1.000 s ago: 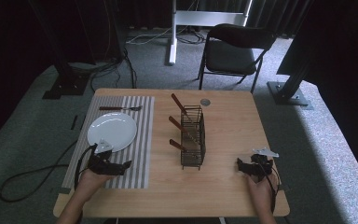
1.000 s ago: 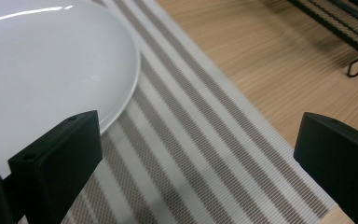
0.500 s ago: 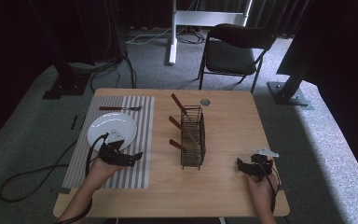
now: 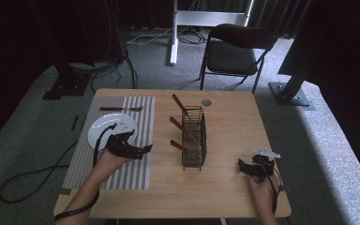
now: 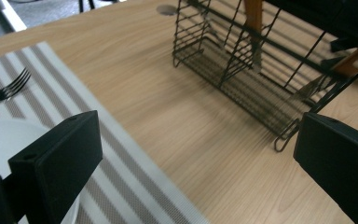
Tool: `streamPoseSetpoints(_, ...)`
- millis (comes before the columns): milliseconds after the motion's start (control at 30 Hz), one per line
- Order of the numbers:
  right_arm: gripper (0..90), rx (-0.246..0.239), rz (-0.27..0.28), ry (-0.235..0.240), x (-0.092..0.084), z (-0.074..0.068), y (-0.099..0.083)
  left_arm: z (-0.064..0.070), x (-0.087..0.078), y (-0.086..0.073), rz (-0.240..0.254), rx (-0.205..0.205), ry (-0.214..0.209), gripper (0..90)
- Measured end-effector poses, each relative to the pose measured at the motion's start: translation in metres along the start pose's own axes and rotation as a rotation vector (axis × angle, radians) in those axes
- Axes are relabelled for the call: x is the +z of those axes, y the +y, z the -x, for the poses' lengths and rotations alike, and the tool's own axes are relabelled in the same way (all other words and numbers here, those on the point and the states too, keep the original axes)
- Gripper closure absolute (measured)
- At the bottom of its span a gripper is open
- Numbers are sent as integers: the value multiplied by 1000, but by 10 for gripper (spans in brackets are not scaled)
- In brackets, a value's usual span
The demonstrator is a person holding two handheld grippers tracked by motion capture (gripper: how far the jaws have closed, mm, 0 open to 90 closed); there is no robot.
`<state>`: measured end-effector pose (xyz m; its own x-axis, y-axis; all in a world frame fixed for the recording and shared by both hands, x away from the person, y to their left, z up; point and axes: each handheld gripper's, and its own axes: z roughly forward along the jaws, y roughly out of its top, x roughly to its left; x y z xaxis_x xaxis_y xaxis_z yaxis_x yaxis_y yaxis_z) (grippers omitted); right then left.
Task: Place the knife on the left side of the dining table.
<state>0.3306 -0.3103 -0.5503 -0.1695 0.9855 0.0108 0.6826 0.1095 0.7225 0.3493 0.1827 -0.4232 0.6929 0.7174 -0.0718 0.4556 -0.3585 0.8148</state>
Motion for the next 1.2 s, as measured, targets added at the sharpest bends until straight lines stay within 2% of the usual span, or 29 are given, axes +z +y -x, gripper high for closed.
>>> streamPoseSetpoints(300,116,3,0,0,0,0,0,4,13,22,-5,32,-28,13)
streamPoseSetpoints(400,116,1,1,0,0,0,0,4,17,28,7,22,-43,13)
streamPoseSetpoints(467,116,-1,1,0,0,0,0,4,19,29,5,25,-39,13)
streamPoseSetpoints(500,116,-1,1,0,0,0,0,4,23,31,6,23,-56,13)
streamPoseSetpoints(533,116,0,1,0,0,0,0,6,25,32,6,24,-45,13)
streamPoseSetpoints(733,116,2,0,0,0,0,0,8,31,44,13,38,-54,13)
streamPoseSetpoints(800,116,1,0,0,0,0,0,7,33,48,16,31,-58,13)
streamPoseSetpoints(1000,116,0,0,0,0,0,0,11,39,60,4,55,-70,14)
streamPoseSetpoints(1200,116,1,0,0,0,0,0,10,46,69,15,41,-83,42)
